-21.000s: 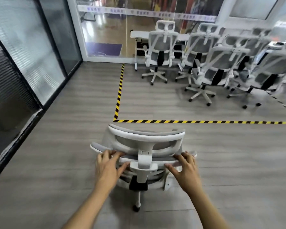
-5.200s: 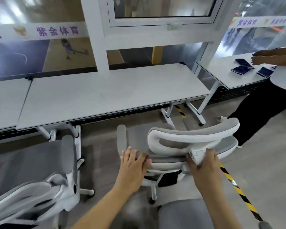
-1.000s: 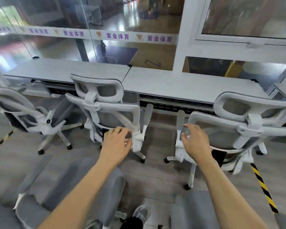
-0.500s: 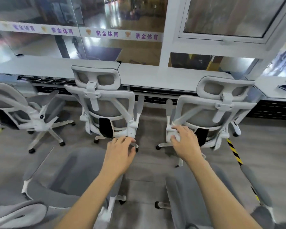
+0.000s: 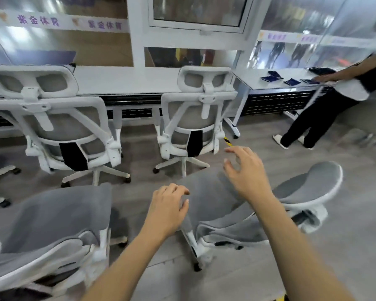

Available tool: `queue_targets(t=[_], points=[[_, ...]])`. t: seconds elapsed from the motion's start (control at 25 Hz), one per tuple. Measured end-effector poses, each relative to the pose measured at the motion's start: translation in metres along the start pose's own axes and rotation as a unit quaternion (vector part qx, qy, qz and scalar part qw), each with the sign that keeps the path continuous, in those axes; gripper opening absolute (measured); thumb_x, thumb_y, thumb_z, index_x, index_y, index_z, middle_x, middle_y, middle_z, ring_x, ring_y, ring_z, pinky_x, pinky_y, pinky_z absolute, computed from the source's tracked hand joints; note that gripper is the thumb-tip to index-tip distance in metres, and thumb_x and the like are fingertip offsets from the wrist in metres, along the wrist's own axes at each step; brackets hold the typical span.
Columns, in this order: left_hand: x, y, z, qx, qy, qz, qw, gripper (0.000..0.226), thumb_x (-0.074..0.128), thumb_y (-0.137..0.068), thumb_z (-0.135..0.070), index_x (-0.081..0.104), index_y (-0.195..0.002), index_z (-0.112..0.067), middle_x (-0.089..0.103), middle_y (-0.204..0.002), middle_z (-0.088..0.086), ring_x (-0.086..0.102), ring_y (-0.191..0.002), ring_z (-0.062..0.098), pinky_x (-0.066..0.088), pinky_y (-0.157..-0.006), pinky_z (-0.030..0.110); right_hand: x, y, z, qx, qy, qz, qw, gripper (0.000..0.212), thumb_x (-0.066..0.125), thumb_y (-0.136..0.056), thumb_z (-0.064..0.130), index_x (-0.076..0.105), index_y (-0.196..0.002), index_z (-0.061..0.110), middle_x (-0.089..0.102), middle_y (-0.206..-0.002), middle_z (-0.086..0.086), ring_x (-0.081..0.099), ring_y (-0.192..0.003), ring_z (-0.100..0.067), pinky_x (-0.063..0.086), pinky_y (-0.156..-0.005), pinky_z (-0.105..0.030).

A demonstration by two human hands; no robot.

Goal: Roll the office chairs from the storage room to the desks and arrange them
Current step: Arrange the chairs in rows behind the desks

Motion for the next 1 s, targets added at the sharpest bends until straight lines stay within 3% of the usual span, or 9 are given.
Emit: queue_targets(t=[0.12,0.32,0.48,0.56,0.64,0.72,0.84,1.0], points=[[0.03,0.008,-0.06,0.032,0.0,0.011,0.999,0.023,0.048,-0.097,-0.035,0.058,-0.117,-0.031,0.058,-0.119,-0.012,0.052,-0.11,0.014,0.037,-0.097,0.031,-0.068,0.011,-0.04,0.009,0.006,-0.043,0.999,0.028,0.061,-0.093,0.024,0.064,-0.12,0.024,0.061,-0.12,0.002,0.054,-0.112,-0.024,0.039,-0.1,-0.037],[0.09,0.009,-0.163,0.041,0.013,0.032,0.999,0.034,0.041,-0.098,-0.049,0.054,-0.124,-0.032,0.057,-0.123,-0.014,0.05,-0.114,0.01,0.035,-0.1,0.029,-0.154,0.014,-0.135,0.013,0.014,-0.079,0.997,0.027,0.059,-0.093,0.026,0.063,-0.119,0.026,0.061,-0.122,0.002,0.053,-0.115,-0.024,0.041,-0.101,-0.042],[0.151,0.026,-0.23,-0.017,-0.005,0.048,0.999,0.045,0.04,-0.095,-0.058,0.045,-0.131,-0.032,0.053,-0.121,-0.011,0.048,-0.11,0.015,0.036,-0.097,0.031,-0.189,0.026,-0.235,0.04,-0.014,-0.085,0.995,0.027,0.055,-0.095,0.024,0.059,-0.122,0.026,0.058,-0.117,0.005,0.052,-0.111,-0.019,0.04,-0.096,-0.033],[0.181,0.035,-0.238,-0.053,-0.041,0.051,0.996,0.044,0.037,-0.094,-0.06,0.043,-0.13,-0.035,0.052,-0.122,-0.011,0.049,-0.111,0.017,0.038,-0.096,0.033,-0.193,0.037,-0.287,0.08,-0.036,-0.111,0.99,0.023,0.052,-0.097,0.023,0.057,-0.119,0.021,0.058,-0.113,0.002,0.054,-0.107,-0.022,0.043,-0.09,-0.035],[0.208,0.042,-0.245,-0.067,-0.073,0.054,0.994,0.045,0.032,-0.094,-0.06,0.046,-0.129,-0.038,0.053,-0.127,-0.013,0.051,-0.117,0.017,0.039,-0.099,0.035,-0.176,0.049,-0.34,0.14,-0.037,-0.079,0.986,0.018,0.048,-0.099,0.02,0.057,-0.114,0.018,0.059,-0.112,-0.004,0.055,-0.104,-0.027,0.046,-0.087,-0.043],[0.224,0.045,-0.25,-0.081,-0.102,0.032,0.991,0.044,0.034,-0.095,-0.055,0.051,-0.13,-0.035,0.056,-0.128,-0.01,0.053,-0.119,0.02,0.04,-0.103,0.042,-0.14,0.059,-0.382,0.167,-0.003,0.023,0.986,0.022,0.043,-0.099,0.017,0.059,-0.114,0.018,0.061,-0.115,-0.009,0.053,-0.104,-0.032,0.046,-0.087,-0.046],[0.233,0.045,-0.254,-0.107,-0.153,-0.014,0.982,0.043,0.044,-0.095,-0.047,0.054,-0.132,-0.028,0.059,-0.127,-0.003,0.055,-0.117,0.024,0.039,-0.106,0.05,-0.099,0.071,-0.403,0.102,0.069,0.151,0.981,0.029,0.042,-0.096,0.021,0.063,-0.116,0.02,0.061,-0.126,-0.007,0.054,-0.115,-0.036,0.045,-0.093,-0.048],[0.241,0.046,-0.235,-0.153,-0.18,-0.025,0.971,0.039,0.048,-0.098,-0.047,0.055,-0.128,-0.024,0.058,-0.121,0.002,0.054,-0.116,0.028,0.032,-0.112,0.051,-0.089,0.08,-0.407,0.051,0.05,0.129,0.989,0.039,0.036,-0.092,0.043,0.063,-0.106,0.018,0.062,-0.123,-0.002,0.048,-0.129,-0.03,0.036,-0.11,-0.047]])
Point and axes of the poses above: each hand's wrist, its own y-axis away from the middle knuckle, its own x-axis out of the palm, z = x × y, the point moved 9 cm from there along -y, towards the middle knuckle
